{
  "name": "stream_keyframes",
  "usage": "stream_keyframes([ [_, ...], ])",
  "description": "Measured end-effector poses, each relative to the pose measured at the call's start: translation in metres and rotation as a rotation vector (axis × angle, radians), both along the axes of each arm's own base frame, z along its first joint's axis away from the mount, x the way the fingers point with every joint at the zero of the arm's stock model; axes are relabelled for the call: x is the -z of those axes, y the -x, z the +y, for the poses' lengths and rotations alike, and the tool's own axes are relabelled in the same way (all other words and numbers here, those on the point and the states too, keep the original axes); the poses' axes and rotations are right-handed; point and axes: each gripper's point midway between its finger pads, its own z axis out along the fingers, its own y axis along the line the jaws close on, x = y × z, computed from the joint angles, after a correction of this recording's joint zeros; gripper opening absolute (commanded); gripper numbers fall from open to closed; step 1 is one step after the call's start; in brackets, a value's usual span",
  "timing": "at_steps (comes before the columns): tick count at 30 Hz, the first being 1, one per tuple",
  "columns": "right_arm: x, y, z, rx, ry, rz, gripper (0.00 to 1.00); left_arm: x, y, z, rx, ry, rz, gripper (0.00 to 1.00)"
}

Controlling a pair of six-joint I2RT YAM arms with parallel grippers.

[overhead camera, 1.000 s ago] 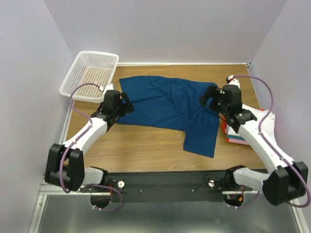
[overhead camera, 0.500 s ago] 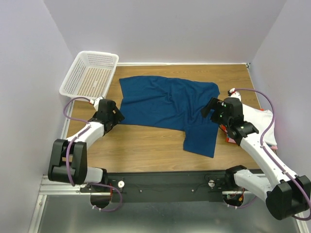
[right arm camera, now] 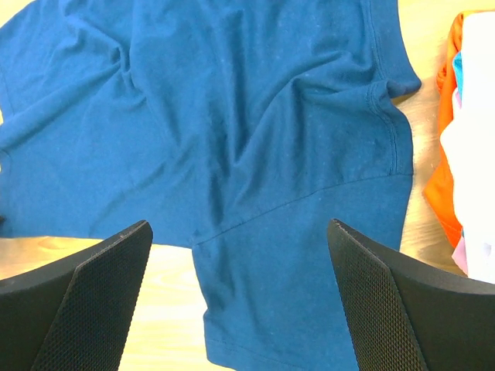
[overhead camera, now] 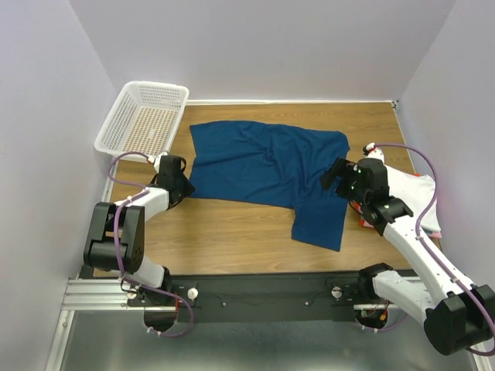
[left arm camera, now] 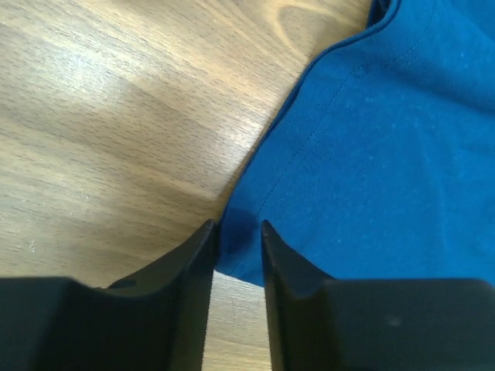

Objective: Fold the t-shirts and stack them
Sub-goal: Flatten the tshirt out

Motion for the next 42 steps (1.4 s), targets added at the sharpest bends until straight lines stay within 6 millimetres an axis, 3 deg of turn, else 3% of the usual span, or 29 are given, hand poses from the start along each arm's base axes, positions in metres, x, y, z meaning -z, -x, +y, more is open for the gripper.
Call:
stream_keyframes([
  [1, 0.001, 0.001, 0.000, 0.000, 0.002, 0.001, 1.00, 0.000, 0.000, -0.001, 0.002, 0.004, 0.000, 0.35],
  [4, 0.003, 0.002, -0.001, 0.000, 0.006, 0.004, 1.00, 0.001, 0.001, -0.002, 0.009, 0.011, 0.001, 0.20],
  [5, 0.004, 0.003, -0.002, 0.000, 0.007, 0.004, 1.00, 0.002, 0.001, -0.003, 0.010, 0.012, 0.001, 0.05],
  [6, 0.005, 0.003, -0.002, 0.002, 0.009, 0.006, 1.00, 0.002, 0.002, -0.003, 0.011, 0.013, 0.003, 0.00],
  [13, 0.007, 0.004, -0.002, -0.008, 0.022, 0.009, 1.00, 0.003, 0.005, -0.003, 0.014, 0.017, 0.001, 0.00],
  [19, 0.017, 0.011, 0.009, -0.086, 0.028, 0.068, 1.00, 0.001, 0.013, -0.001, 0.011, 0.009, 0.009, 0.00],
  [24, 0.043, 0.039, 0.041, -0.208, 0.074, 0.194, 1.00, -0.005, 0.015, 0.005, -0.004, -0.008, 0.003, 0.00],
  [27, 0.053, 0.057, 0.050, -0.235, 0.079, 0.257, 1.00, -0.006, 0.015, 0.008, -0.011, -0.016, 0.000, 0.00],
  [32, 0.085, 0.090, 0.040, -0.169, 0.093, 0.431, 1.00, -0.007, 0.015, 0.009, -0.006, -0.023, -0.001, 0.00],
  [37, 0.102, 0.107, 0.028, -0.068, 0.110, 0.545, 1.00, -0.006, 0.015, 0.010, -0.002, -0.029, -0.001, 0.00],
  [42, 0.135, 0.137, 0.009, 0.050, 0.142, 0.694, 1.00, -0.008, 0.015, 0.013, 0.002, -0.037, -0.005, 0.00],
])
